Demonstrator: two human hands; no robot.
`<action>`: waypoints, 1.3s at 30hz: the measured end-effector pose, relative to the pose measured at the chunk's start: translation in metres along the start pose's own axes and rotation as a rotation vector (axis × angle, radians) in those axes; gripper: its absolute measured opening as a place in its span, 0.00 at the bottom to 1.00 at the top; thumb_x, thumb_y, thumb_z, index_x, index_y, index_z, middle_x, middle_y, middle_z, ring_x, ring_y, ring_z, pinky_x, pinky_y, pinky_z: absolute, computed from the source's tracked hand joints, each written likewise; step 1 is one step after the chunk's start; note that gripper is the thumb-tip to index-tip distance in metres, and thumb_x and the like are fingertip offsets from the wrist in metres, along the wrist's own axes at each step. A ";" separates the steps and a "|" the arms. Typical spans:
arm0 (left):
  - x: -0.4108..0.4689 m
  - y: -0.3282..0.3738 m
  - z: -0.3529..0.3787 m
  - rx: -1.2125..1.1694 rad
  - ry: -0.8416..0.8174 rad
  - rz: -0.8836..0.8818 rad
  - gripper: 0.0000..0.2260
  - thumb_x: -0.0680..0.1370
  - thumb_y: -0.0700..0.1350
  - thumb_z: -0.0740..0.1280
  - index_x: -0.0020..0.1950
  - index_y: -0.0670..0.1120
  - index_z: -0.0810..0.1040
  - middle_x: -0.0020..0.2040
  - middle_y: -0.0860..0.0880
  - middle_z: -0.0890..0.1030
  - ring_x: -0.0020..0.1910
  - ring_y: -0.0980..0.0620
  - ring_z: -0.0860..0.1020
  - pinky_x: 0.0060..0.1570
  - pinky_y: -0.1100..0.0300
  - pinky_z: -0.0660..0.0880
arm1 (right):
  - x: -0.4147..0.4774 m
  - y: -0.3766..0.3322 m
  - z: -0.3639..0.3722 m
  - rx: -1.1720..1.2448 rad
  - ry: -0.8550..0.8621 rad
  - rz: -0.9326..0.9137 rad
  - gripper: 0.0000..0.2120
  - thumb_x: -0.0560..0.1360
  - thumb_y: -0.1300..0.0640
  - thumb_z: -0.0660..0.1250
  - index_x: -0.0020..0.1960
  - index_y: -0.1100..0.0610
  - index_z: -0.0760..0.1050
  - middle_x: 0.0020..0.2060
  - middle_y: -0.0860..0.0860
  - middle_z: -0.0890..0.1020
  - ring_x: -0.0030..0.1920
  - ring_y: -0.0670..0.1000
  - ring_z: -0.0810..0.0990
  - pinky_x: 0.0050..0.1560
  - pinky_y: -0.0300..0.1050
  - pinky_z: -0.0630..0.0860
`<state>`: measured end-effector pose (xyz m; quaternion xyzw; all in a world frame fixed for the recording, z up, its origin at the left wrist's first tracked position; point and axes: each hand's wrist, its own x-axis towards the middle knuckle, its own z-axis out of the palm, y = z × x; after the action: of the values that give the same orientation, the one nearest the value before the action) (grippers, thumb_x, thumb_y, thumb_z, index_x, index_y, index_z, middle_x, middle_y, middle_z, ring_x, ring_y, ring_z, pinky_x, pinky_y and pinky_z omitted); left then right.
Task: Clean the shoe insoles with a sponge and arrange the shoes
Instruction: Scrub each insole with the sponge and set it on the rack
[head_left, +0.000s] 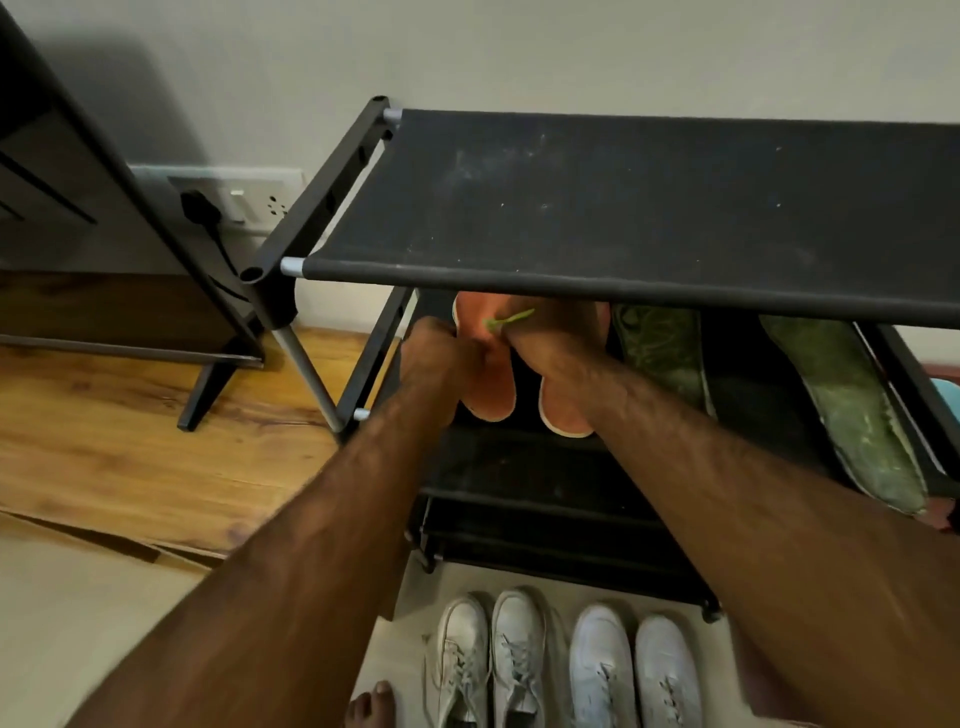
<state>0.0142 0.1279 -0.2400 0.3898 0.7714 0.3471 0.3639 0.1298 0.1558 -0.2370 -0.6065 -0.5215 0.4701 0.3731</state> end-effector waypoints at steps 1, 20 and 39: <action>0.004 -0.001 0.002 0.025 0.006 -0.001 0.15 0.77 0.47 0.75 0.60 0.45 0.76 0.51 0.46 0.78 0.50 0.47 0.79 0.45 0.53 0.75 | 0.002 -0.001 0.000 -0.064 0.059 -0.025 0.13 0.69 0.61 0.75 0.34 0.48 0.73 0.32 0.42 0.80 0.36 0.44 0.82 0.35 0.41 0.78; -0.198 -0.001 0.004 -0.434 -0.452 0.319 0.15 0.82 0.36 0.64 0.65 0.50 0.78 0.52 0.38 0.81 0.44 0.49 0.80 0.39 0.53 0.77 | -0.202 0.002 -0.128 0.513 -0.042 0.092 0.08 0.78 0.69 0.69 0.55 0.60 0.80 0.45 0.56 0.88 0.42 0.53 0.88 0.43 0.42 0.84; -0.394 -0.073 -0.007 -0.657 -0.558 0.266 0.08 0.75 0.38 0.75 0.52 0.42 0.80 0.48 0.33 0.78 0.46 0.43 0.80 0.45 0.50 0.80 | -0.423 0.056 -0.174 0.413 0.088 0.120 0.06 0.78 0.55 0.72 0.49 0.57 0.84 0.44 0.54 0.87 0.45 0.48 0.84 0.43 0.40 0.77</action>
<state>0.1529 -0.2438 -0.1820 0.4279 0.4357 0.4989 0.6149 0.3060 -0.2639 -0.1641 -0.5669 -0.3603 0.5616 0.4832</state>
